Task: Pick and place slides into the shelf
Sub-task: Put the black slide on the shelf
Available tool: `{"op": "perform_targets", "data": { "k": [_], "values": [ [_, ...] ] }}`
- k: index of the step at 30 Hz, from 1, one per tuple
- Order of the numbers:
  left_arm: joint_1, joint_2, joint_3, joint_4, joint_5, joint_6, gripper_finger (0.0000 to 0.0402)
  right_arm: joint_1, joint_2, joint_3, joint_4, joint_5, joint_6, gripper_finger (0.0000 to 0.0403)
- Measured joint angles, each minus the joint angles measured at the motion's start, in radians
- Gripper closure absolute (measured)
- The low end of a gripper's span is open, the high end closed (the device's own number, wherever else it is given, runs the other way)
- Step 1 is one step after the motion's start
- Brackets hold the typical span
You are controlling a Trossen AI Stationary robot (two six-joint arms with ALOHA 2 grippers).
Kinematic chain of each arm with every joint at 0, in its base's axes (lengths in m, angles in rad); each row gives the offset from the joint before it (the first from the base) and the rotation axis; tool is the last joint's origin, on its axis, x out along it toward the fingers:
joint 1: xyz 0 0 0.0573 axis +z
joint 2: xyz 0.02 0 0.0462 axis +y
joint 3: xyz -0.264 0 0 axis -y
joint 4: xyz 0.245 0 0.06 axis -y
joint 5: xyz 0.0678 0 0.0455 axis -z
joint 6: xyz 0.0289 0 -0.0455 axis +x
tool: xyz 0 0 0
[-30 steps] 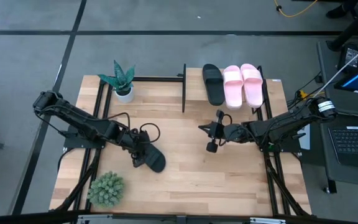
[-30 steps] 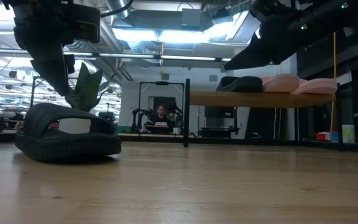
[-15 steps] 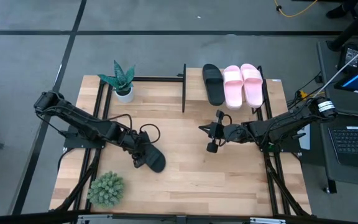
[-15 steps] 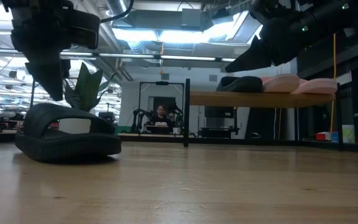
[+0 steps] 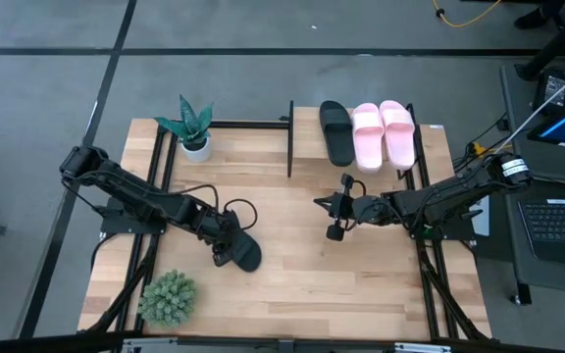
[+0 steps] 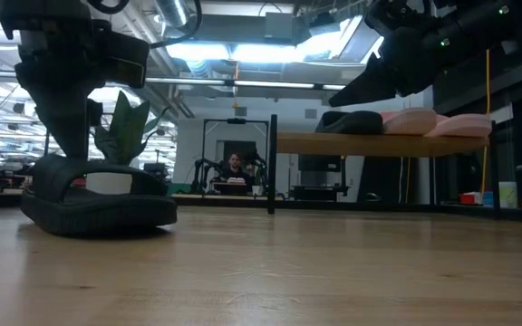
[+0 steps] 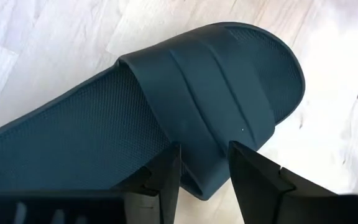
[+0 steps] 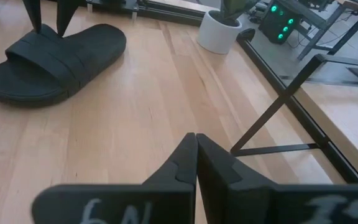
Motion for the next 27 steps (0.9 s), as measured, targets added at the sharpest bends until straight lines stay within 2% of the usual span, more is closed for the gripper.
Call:
{"op": "perform_targets", "data": {
  "k": [27],
  "values": [
    [0.05,-0.009,0.0,-0.024,0.058,0.014,0.0276,0.0,0.0,0.0,0.0,0.0,0.003,0.0393]
  ]
}}
